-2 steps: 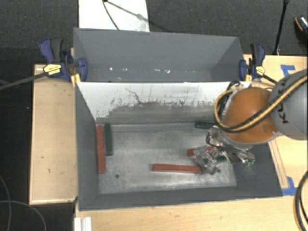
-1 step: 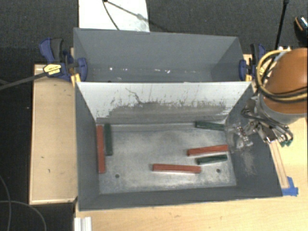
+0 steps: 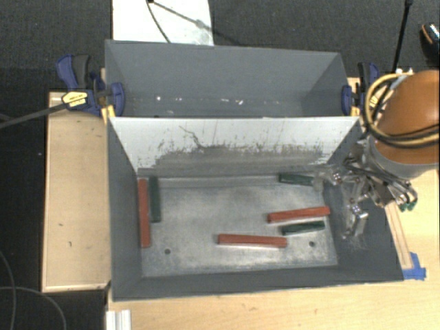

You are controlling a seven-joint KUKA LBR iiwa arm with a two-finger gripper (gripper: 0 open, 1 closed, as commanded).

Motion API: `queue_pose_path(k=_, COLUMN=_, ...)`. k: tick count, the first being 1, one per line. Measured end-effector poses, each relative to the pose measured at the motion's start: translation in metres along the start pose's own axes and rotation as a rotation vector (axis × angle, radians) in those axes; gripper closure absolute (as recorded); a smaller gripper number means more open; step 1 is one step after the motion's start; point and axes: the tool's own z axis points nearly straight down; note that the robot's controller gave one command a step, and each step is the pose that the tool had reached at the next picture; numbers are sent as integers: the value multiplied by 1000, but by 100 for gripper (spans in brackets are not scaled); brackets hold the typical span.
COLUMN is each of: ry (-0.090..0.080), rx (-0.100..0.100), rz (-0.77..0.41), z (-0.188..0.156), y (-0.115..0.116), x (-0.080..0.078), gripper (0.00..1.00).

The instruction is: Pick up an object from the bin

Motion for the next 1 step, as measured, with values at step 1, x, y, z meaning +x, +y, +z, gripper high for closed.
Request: queue_pose_path(k=1, ry=5, rx=-5, rz=-35, z=159, y=28, x=-55, gripper=0)
